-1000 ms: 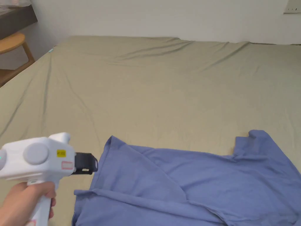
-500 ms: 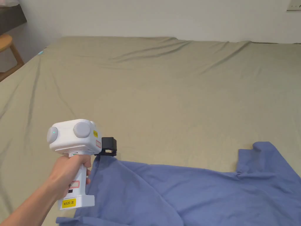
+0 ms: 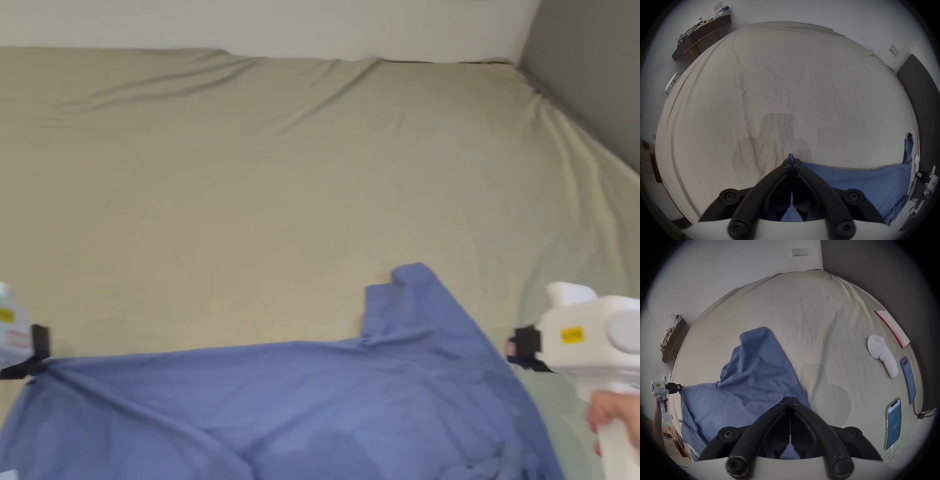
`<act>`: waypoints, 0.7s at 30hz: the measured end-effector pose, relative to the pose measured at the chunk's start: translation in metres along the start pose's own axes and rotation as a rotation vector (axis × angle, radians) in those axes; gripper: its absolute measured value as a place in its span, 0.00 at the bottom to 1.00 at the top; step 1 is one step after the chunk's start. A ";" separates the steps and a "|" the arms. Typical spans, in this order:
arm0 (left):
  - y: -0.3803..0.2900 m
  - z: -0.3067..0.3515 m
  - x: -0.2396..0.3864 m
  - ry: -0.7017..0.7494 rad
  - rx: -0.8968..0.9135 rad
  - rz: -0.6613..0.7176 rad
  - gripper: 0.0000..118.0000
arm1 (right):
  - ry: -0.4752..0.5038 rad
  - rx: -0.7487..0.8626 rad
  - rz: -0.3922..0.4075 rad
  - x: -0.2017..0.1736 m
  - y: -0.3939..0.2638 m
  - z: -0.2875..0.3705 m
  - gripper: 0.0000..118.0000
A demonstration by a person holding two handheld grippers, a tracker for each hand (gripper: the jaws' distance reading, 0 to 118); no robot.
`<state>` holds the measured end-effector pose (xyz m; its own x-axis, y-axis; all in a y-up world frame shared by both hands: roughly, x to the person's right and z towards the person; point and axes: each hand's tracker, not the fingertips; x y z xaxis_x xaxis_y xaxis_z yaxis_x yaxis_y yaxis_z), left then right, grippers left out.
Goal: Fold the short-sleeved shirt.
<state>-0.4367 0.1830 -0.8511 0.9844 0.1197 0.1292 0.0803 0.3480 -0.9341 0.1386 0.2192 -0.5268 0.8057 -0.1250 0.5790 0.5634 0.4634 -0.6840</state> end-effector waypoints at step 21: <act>0.008 -0.007 -0.013 0.014 -0.016 -0.019 0.00 | -0.034 -0.188 0.227 -0.011 0.026 -0.075 0.15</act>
<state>-0.4477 0.1780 -0.8621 0.9847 0.1000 0.1424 0.1015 0.3347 -0.9368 0.1583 0.1672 -0.5841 0.9102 -0.0059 0.4142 0.3961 0.3050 -0.8661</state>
